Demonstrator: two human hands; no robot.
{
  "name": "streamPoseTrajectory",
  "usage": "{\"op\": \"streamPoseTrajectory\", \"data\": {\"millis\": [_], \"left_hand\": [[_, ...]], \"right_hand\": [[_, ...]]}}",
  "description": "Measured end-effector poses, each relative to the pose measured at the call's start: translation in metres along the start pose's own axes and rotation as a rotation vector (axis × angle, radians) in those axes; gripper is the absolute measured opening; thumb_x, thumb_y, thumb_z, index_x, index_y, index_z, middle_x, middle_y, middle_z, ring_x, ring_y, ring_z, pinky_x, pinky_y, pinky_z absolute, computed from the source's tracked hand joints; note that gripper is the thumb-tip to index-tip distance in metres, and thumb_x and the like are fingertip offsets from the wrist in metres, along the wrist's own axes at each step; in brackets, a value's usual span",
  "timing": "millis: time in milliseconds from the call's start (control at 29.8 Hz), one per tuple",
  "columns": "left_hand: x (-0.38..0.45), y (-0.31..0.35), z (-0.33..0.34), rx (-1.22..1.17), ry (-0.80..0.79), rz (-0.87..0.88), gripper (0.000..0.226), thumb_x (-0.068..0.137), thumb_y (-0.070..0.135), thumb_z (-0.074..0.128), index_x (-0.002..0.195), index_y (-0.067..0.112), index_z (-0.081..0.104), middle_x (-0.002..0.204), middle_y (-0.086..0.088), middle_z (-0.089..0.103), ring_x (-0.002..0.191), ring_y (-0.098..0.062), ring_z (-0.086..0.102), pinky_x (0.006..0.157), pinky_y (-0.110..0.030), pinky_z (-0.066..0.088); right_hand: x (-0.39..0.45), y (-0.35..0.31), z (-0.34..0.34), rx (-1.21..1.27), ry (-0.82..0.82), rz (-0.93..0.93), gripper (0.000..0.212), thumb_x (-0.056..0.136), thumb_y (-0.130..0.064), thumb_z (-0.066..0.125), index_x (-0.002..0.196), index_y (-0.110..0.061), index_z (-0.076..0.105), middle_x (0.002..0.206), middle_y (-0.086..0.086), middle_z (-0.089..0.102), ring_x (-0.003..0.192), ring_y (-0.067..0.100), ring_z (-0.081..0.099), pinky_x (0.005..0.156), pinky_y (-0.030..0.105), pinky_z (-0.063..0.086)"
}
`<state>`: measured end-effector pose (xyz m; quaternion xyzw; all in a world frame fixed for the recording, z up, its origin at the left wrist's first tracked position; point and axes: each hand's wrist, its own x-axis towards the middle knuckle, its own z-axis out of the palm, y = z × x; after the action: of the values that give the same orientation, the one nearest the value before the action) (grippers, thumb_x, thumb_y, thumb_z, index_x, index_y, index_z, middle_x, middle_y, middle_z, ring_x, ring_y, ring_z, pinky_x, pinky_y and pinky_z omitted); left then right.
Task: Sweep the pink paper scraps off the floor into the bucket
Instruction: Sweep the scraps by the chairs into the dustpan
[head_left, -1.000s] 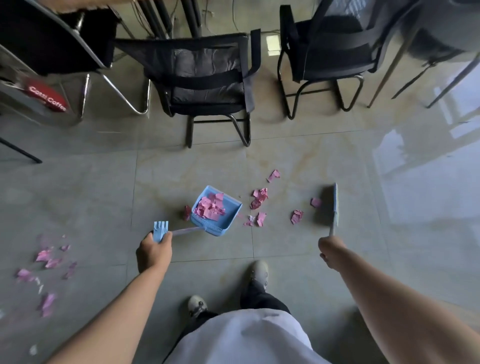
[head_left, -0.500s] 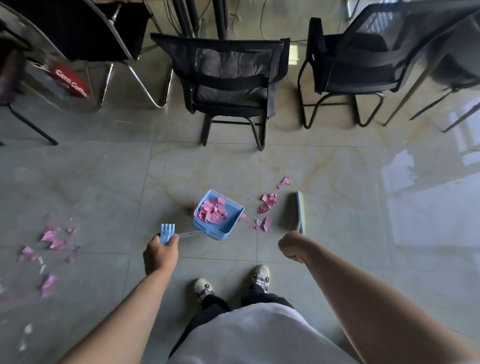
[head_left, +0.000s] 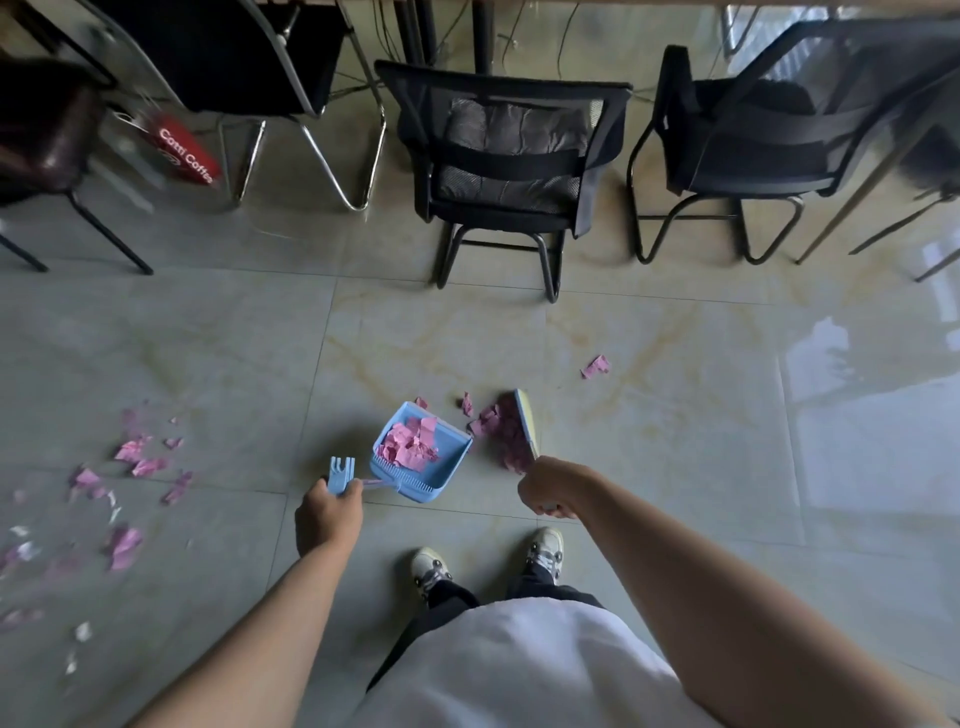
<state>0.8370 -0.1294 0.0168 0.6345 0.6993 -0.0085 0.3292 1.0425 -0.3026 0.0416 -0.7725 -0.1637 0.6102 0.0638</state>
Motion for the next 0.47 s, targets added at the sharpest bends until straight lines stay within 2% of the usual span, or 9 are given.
{"op": "streamPoseTrajectory", "data": {"millis": [101,168,302,402,469], "left_hand": [[0.002,-0.006,-0.004,-0.003,-0.002,-0.015,0.023,0.083,0.03,0.061,0.091,0.008,0.065,0.099,-0.02,0.068,0.093,-0.039,0.06,0.074,-0.035,0.045],[0.004,-0.009,-0.005,-0.003,-0.003,-0.025,0.023,0.083,0.03,0.061,0.091,0.008,0.065,0.099,-0.02,0.068,0.092,-0.039,0.06,0.073,-0.034,0.044],[0.007,-0.012,-0.004,-0.008,-0.001,-0.059,0.025,0.082,0.031,0.061,0.092,0.009,0.065,0.099,-0.02,0.068,0.092,-0.039,0.061,0.077,-0.037,0.048],[0.008,-0.009,-0.003,-0.026,0.017,-0.081,0.027,0.083,0.03,0.062,0.095,0.006,0.066,0.102,-0.022,0.067,0.094,-0.04,0.06,0.078,-0.038,0.047],[0.009,-0.008,-0.002,-0.041,0.027,-0.092,0.028,0.083,0.028,0.063,0.096,0.004,0.066,0.103,-0.023,0.067,0.095,-0.041,0.06,0.079,-0.038,0.047]], "right_hand": [[-0.002,-0.006,0.012,-0.038,0.012,0.073,0.014,0.079,0.001,0.044,0.067,-0.005,0.049,0.059,0.01,0.044,0.049,0.019,0.041,0.045,0.019,0.031],[-0.002,-0.004,0.015,0.02,0.019,0.11,0.012,0.073,0.003,0.041,0.067,0.0,0.05,0.054,0.013,0.04,0.046,0.018,0.037,0.046,0.018,0.027],[-0.006,0.008,0.003,0.165,0.045,0.117,0.008,0.074,0.004,0.045,0.071,-0.001,0.05,0.054,0.009,0.039,0.044,0.015,0.032,0.049,0.022,0.024],[-0.011,0.016,-0.012,0.138,0.096,0.11,0.004,0.076,0.003,0.05,0.073,0.0,0.052,0.055,0.01,0.041,0.046,0.016,0.034,0.049,0.024,0.025],[-0.013,0.022,-0.021,0.096,0.148,0.111,0.005,0.079,0.001,0.051,0.083,0.002,0.054,0.057,0.01,0.046,0.048,0.018,0.038,0.048,0.024,0.028]]}}
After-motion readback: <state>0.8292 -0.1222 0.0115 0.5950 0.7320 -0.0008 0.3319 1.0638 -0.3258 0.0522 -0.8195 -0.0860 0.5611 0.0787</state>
